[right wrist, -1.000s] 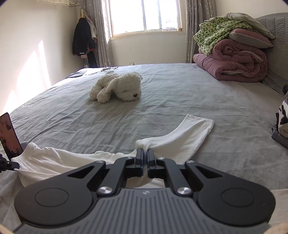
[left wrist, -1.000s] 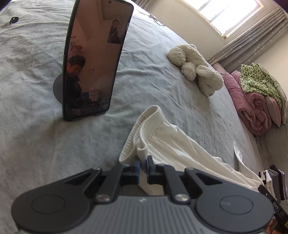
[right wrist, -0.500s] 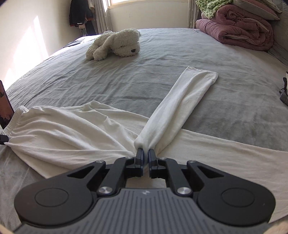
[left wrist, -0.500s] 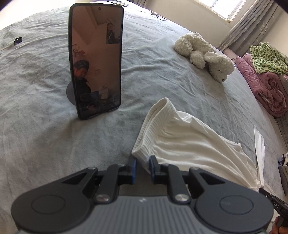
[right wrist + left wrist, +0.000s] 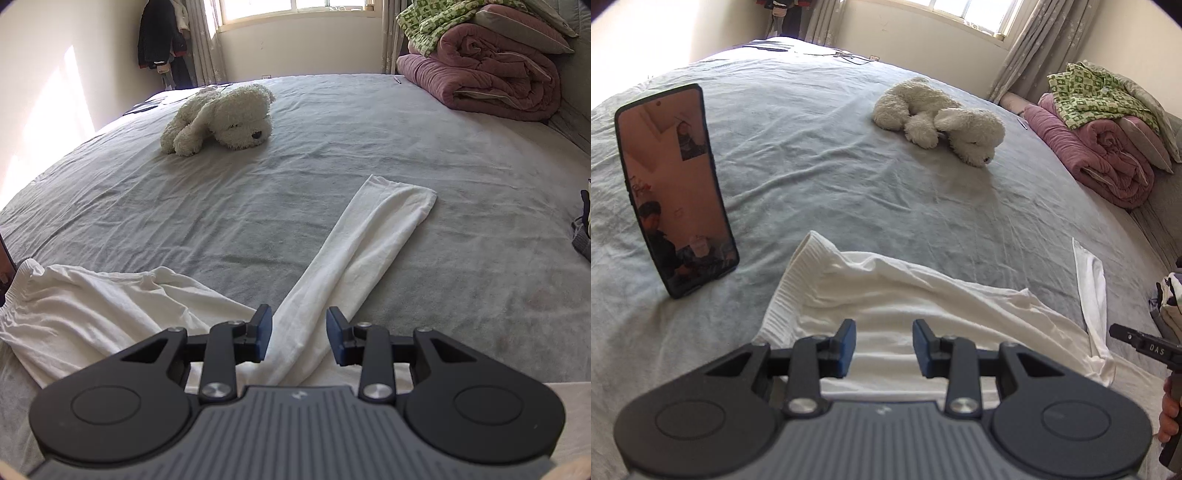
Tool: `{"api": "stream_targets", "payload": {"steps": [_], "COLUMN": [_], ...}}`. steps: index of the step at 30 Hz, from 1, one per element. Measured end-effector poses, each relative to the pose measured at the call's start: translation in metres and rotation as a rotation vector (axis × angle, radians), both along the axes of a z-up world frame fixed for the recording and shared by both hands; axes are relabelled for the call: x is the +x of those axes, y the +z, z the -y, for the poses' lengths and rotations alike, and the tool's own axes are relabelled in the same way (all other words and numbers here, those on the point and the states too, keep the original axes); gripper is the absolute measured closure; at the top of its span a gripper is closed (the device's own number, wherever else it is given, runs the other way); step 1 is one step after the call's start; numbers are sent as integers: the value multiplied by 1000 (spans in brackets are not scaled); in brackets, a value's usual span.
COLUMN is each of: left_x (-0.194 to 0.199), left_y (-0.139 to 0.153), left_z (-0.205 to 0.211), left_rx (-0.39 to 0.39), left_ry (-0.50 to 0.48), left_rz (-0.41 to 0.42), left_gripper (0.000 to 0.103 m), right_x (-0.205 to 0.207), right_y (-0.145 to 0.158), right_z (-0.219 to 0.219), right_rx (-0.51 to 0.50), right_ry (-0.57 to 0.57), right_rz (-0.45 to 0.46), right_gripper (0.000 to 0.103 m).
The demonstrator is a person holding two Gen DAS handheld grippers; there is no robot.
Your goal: Fold clothes
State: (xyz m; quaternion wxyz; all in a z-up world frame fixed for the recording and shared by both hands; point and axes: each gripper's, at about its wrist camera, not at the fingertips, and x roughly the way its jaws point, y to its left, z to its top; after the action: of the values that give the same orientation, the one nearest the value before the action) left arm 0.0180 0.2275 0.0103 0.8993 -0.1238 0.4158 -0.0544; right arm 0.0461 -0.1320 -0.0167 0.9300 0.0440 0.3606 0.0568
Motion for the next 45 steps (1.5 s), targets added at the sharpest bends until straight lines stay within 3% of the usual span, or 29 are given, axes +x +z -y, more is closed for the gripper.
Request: {"api": "stream_targets", "payload": {"steps": [13,23,25,26,27,28,45], "left_x": [28,35,36,36,36,36,21], "left_y": [-36,-41,-41,-41,-40,-40,-33], "left_z": [94,108,111,113,114,116,156], "left_rx": [-152,-165,-163,-162,-162,-161,-99], "left_ry": [-278,-317,-325,-329,-336,-344,-476], "left_rz": [-122,-136,-136,-136,-135,-134,-124], "left_gripper": [71,71,71,71,71,71,71], "right_x": [92,135,136,136,136,136,43], "right_y": [-8,-33,-33,-33,-33,-32,39], "right_z": [22,27,24,24,24,26,111], "right_rx": [58,11,-29,-51,-75,-78,32], "right_ry": [-14,-31,-25,-25,-26,-29,-164], "right_rz": [-48,-96,-87,-84,-82,-81,42], "right_gripper": [66,67,73,82,99,102,103]}}
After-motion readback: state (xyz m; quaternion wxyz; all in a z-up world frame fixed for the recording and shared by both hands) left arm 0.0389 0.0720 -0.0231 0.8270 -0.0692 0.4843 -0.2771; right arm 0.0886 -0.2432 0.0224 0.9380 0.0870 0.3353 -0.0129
